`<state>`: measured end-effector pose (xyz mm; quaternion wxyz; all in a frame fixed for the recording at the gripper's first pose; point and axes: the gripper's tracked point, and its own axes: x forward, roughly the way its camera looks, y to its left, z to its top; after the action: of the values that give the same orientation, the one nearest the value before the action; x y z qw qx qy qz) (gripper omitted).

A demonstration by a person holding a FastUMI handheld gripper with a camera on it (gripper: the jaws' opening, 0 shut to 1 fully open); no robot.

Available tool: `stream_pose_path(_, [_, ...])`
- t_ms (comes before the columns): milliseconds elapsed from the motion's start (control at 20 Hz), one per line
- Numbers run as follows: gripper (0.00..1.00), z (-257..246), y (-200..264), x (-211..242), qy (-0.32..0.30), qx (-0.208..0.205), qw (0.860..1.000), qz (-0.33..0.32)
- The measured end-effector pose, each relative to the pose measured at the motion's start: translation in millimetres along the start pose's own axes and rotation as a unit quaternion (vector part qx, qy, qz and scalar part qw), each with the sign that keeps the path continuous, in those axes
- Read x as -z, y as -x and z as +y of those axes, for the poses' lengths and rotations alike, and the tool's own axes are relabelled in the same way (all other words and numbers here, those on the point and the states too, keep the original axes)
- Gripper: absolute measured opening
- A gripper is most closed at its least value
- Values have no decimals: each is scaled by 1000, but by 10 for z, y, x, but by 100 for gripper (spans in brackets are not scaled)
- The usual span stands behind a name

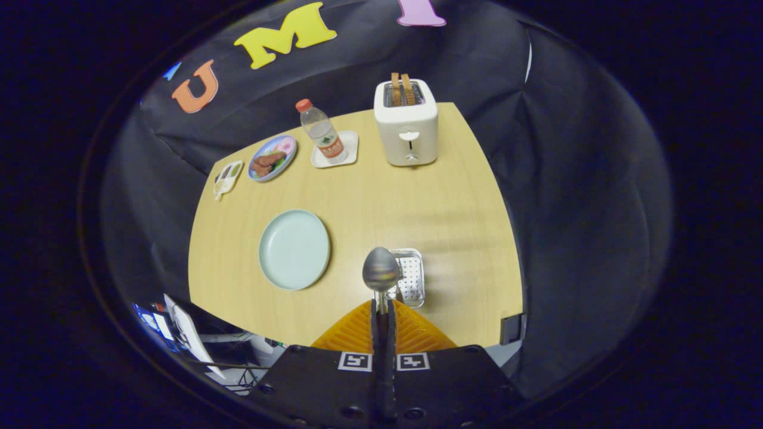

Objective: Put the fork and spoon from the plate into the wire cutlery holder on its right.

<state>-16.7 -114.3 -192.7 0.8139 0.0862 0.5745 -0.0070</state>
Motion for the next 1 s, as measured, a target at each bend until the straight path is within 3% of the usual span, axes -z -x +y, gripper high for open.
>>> stream_pose_path(400, [0,-178,-327,18,-42,1,998,56])
stream_pose_path(700, [2,-215,-480,15,-49,6,997,59])
stream_pose_path(750, [8,-192,-532,-18,-51,2,997,54])
stream_pose_path(800, [7,-199,-535,-40,-52,3,997,50])
stream_pose_path(850, [17,-188,-534,-74,-50,3,998,42])
stream_pose_path(1000, [33,-162,-484,-217,-32,5,999,-1])
